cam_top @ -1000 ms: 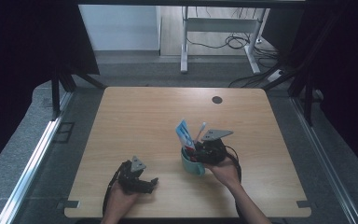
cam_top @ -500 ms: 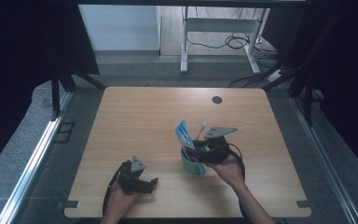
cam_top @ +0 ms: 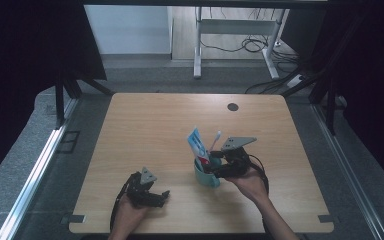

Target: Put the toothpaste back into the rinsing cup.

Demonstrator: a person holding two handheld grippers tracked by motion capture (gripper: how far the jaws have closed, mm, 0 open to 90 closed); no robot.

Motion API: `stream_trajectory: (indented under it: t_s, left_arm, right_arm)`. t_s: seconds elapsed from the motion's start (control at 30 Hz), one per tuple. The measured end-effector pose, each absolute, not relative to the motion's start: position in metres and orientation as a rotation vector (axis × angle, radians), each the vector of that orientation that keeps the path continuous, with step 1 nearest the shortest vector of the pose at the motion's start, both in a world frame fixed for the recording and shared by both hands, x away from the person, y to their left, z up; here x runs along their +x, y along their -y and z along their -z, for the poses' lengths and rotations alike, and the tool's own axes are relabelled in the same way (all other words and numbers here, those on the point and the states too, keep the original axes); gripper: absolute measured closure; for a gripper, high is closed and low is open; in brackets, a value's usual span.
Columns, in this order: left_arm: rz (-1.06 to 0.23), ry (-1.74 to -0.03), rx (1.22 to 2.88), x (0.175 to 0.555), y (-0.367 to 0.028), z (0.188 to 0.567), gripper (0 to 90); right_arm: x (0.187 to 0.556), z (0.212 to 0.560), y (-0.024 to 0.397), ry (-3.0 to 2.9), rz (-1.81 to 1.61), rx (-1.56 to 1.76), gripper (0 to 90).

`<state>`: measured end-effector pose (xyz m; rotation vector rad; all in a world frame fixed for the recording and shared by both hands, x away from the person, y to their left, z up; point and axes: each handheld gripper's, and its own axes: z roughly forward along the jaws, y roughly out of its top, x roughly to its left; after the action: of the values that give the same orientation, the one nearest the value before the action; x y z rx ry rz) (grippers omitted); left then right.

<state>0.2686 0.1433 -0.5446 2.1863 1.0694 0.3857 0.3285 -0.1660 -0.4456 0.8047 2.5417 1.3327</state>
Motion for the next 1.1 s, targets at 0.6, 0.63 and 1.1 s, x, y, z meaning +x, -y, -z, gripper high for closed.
stream_trajectory:
  t_s: [0.6, 0.63, 1.1]
  left_arm:
    - [-0.386, -1.069, 2.187, 0.269, -0.143, 0.545, 5.4]
    - [-0.386, -1.069, 2.186, 0.269, -0.143, 0.545, 5.4]
    - [-0.385, -1.069, 2.188, 0.269, -0.143, 0.544, 5.4]
  right_arm:
    - [0.323, 0.439, 0.174, -2.539, -1.287, 0.821, 18.9]
    - [0.322, 0.438, 0.175, -2.537, -1.285, 0.823, 18.3]
    - [0.32, 0.438, 0.191, -2.519, -1.249, 0.858, 12.8]
